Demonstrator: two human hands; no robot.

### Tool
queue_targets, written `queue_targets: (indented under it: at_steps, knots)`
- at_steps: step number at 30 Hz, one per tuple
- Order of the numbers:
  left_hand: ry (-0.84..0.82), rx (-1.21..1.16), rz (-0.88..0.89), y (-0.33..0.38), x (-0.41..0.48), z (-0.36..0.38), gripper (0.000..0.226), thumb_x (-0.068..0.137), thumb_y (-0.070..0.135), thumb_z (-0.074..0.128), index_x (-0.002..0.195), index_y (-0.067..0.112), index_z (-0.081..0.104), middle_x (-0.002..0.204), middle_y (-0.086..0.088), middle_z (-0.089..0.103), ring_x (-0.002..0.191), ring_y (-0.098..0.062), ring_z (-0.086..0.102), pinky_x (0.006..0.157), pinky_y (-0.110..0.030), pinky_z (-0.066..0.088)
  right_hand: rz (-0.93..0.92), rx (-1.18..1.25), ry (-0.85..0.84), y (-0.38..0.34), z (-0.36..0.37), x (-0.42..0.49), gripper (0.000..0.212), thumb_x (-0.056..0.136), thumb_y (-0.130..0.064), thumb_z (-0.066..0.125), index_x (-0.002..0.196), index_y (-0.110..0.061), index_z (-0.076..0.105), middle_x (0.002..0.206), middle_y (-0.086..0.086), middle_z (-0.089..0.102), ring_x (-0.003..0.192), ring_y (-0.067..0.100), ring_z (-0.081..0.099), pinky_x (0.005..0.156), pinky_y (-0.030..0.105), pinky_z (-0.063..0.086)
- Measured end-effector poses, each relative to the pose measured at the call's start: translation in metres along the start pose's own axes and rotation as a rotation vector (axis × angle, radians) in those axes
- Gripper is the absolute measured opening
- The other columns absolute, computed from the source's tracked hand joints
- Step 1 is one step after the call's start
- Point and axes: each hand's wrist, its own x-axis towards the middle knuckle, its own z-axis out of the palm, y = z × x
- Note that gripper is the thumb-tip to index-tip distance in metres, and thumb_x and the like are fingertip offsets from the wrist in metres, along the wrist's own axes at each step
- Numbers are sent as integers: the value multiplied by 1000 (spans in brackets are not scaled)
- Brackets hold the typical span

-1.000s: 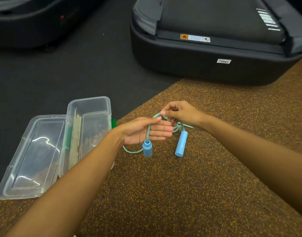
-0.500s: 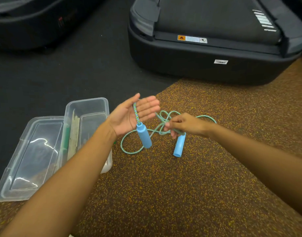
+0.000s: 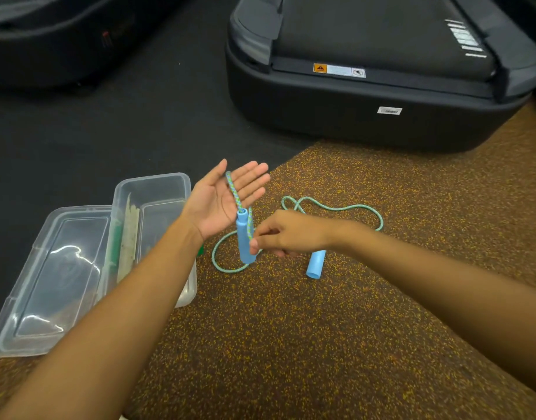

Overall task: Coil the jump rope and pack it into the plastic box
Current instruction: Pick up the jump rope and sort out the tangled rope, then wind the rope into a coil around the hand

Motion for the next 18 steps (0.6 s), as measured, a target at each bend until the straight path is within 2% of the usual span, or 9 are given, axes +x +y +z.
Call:
queue_targets:
  at_steps: [3,7,10,11,13,14,15,16,18]
  knots:
    - [-7,19,-73,-3,-1,1,62,93,47,36,127,-3,51,127,-18,59,117,-30,58,97,-40,48,-29,-133,0,-9,-3,0,26,92,-29,48,91,-14,69,51,-3,50,37,2,40,44,12,32]
    - [-26,104,-185,-7,0,4,71,89,55,37,131,-2,48,129,-18,57,121,-29,55,97,-42,46,-46,-121,51,-18,-10,-4,25,91,-19,47,88,-8,69,53,-1,49,45,5,43,47,15,34]
    - [-118,225,-291,-11,-1,3,78,84,66,37,128,3,53,109,-13,67,100,-27,63,87,-39,51,-53,-56,127,-20,-24,-4,27,91,-12,45,83,0,68,58,0,47,41,3,41,47,14,32]
    - [-152,254,-318,-14,-1,4,80,83,70,35,122,3,57,99,-12,69,98,-28,62,91,-39,48,-49,-21,146,-19,-28,-4,28,91,-13,45,81,1,67,58,2,47,41,3,39,46,14,32]
    - [-204,288,-342,-19,-1,7,86,78,76,31,114,3,59,82,-11,71,110,-35,56,107,-45,36,-29,42,177,-15,-37,-5,32,93,-18,44,78,2,63,52,2,44,40,4,35,45,16,32]
    - [-225,305,-344,-21,-1,10,89,75,77,28,113,2,59,78,-9,70,116,-37,54,110,-47,32,-21,74,186,-13,-41,-7,33,94,-23,45,78,1,62,50,1,41,40,5,34,44,16,32]
    - [-245,326,-347,-22,-1,12,93,74,79,26,113,2,60,82,-10,71,118,-38,53,110,-47,32,-14,100,194,-12,-44,-7,35,94,-27,46,79,1,62,49,0,40,41,6,34,43,15,32]
    - [-260,348,-356,-22,0,14,97,73,79,24,115,0,60,95,-14,71,120,-38,52,109,-46,35,-12,108,205,-11,-47,-9,36,92,-31,48,79,-1,62,50,0,41,43,7,35,43,15,32]
    - [-269,367,-388,-23,2,15,104,70,81,24,125,-2,52,123,-23,60,123,-38,49,107,-44,38,-23,92,247,-9,-51,-9,34,88,-35,55,77,-4,62,56,3,47,50,8,39,47,16,32]
